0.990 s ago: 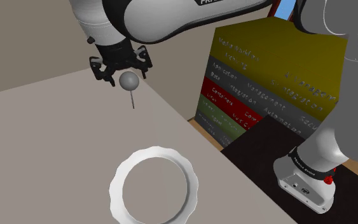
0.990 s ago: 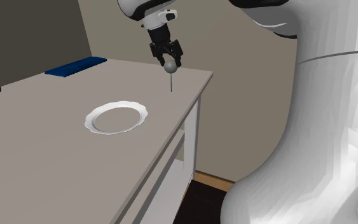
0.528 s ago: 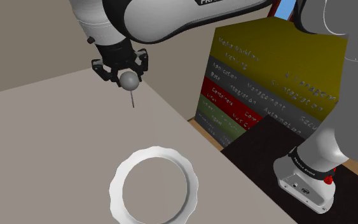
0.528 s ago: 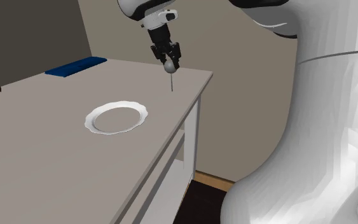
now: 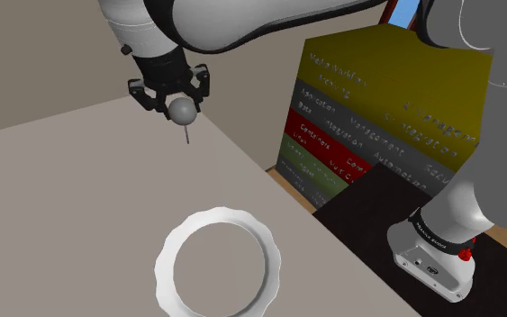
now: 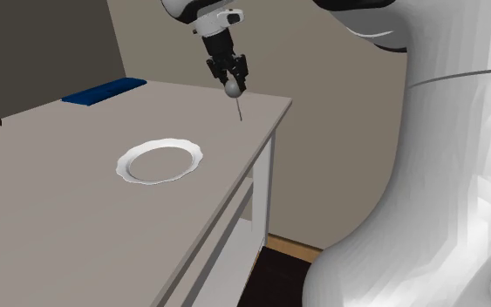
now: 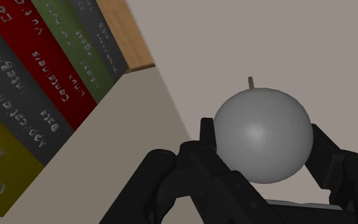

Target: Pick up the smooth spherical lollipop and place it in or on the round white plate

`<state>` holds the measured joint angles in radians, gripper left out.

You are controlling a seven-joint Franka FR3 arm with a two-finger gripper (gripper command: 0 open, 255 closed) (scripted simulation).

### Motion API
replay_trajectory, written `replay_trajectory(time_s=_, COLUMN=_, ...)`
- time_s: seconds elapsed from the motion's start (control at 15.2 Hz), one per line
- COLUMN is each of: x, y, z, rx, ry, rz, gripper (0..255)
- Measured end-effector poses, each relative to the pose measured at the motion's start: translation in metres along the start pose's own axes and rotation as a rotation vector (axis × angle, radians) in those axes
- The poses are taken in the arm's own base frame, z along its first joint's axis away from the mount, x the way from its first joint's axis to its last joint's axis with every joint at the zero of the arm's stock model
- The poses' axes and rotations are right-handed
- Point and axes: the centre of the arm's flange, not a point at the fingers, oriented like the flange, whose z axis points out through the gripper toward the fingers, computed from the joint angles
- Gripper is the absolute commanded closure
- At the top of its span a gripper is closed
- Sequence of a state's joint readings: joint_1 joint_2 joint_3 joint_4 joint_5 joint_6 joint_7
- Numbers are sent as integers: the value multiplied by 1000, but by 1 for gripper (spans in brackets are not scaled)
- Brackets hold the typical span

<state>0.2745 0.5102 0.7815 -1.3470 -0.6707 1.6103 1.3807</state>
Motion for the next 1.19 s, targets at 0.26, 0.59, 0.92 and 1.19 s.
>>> replay_trajectory(time_s=0.26, x=6, y=3, z=-20, rx=0, ry=0, rz=0, gripper=255)
replay_trajectory(time_s=0.59, x=14, y=8, z=-45, rx=0, ry=0, rz=0, gripper=255)
replay_trajectory(time_s=0.92, x=20, y=13, z=-69, rx=0, ry=0, rz=0, gripper=255)
replay_trajectory(time_s=1.19, x=-14, y=17, z=-88, rx=0, ry=0, rz=0, gripper=255)
